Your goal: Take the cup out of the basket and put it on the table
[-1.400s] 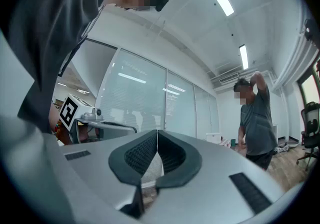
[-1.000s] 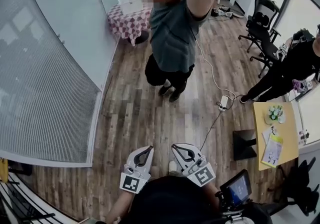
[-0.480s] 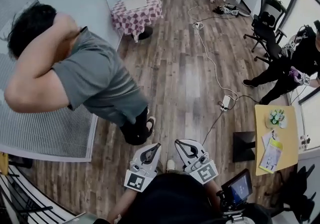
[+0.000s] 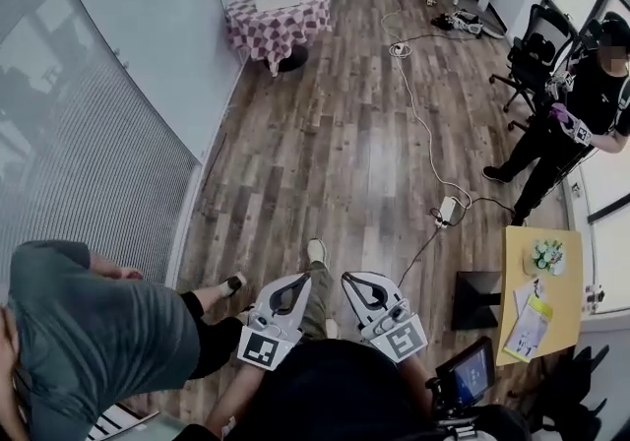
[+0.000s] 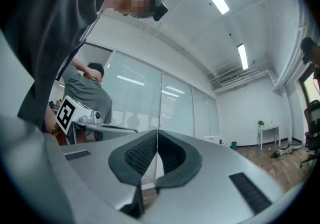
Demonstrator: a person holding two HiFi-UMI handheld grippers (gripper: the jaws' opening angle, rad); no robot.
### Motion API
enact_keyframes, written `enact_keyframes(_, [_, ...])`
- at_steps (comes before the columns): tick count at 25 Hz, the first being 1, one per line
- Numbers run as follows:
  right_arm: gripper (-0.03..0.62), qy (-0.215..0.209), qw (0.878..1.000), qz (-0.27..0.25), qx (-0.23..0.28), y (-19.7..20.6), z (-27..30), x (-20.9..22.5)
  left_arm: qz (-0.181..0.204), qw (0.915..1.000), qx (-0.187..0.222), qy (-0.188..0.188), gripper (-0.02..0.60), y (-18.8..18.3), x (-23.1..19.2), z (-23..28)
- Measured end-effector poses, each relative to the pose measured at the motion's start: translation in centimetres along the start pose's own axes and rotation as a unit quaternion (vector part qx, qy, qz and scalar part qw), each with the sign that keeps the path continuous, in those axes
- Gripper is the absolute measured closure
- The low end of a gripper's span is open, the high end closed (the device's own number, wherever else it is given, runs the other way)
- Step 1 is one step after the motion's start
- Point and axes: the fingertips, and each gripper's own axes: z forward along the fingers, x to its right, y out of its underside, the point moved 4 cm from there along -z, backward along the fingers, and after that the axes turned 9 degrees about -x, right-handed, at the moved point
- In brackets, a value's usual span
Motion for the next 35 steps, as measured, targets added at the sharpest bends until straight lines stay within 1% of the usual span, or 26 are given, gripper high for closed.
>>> enact_keyframes(4, [0.582, 0.009, 1.0, -0.004, -0.02, 1.3, 3.2, 3.4, 0.006, 1.0, 0.006, 0.003, 0.577, 0.2, -4.4, 3.9])
enact_keyframes(8, [0.582, 0.022, 0.999, -0.002, -0.032, 2.1, 7.5, 8.3, 0.006, 0.9998, 0.016, 0.011, 0.577, -0.2, -9.4, 9.1])
enact_keyframes(12, [0.582, 0.019, 0.999, -0.009, -0.043, 1.3, 13.4, 13.7, -0.005, 0.9996, 0.025, 0.009, 0.577, -1.5, -15.7, 14.6])
enact_keyframes(17, [0.582, 0.004, 0.999, -0.015, -0.05, 0.4, 22.4, 20.4, -0.003, 0.9997, 0.021, 0.009, 0.577, -2.4, -24.0, 21.2])
enact_keyframes(20, [0.582, -0.001, 0.999, -0.019, -0.05, 0.5, 27.5, 23.7, 0.024, 0.9993, 0.025, 0.012, 0.577, -2.9, -28.7, 24.5])
enact_keyframes(22, [0.582, -0.001, 0.998, -0.021, -0.051, 0.5, 30.3, 25.7, 0.01, 0.9997, 0.016, 0.014, 0.577, -2.7, -31.5, 26.6])
enact_keyframes(23, [0.582, -0.001, 0.998, -0.022, -0.051, 0.5, 31.4, 26.6, 0.012, 0.9997, 0.016, 0.015, 0.577, -2.8, -32.7, 27.6])
enact_keyframes(25, [0.582, 0.001, 0.998, -0.024, -0.051, 0.5, 33.4, 28.3, 0.033, 0.999, 0.025, 0.018, 0.577, -3.4, -34.8, 29.3])
enact_keyframes(28, [0.582, 0.001, 0.999, -0.021, -0.05, 0.6, 36.2, 30.4, 0.054, 0.9981, 0.024, 0.017, 0.577, -3.9, -37.4, 30.9])
enact_keyframes(29, [0.582, 0.0, 0.999, -0.019, -0.049, 0.7, 37.1, 31.0, 0.046, 0.9986, 0.022, 0.013, 0.577, -3.7, -38.2, 31.3])
enact_keyframes(31, [0.582, -0.004, 0.999, -0.016, -0.049, 1.2, 38.9, 32.3, 0.01, 0.9998, 0.015, 0.001, 0.577, -3.0, -39.5, 32.0])
enact_keyframes(35, [0.582, -0.021, 0.999, -0.006, -0.045, 3.0, 43.4, 35.3, -0.015, 0.9996, -0.003, -0.023, 0.577, -1.3, -42.7, 34.0])
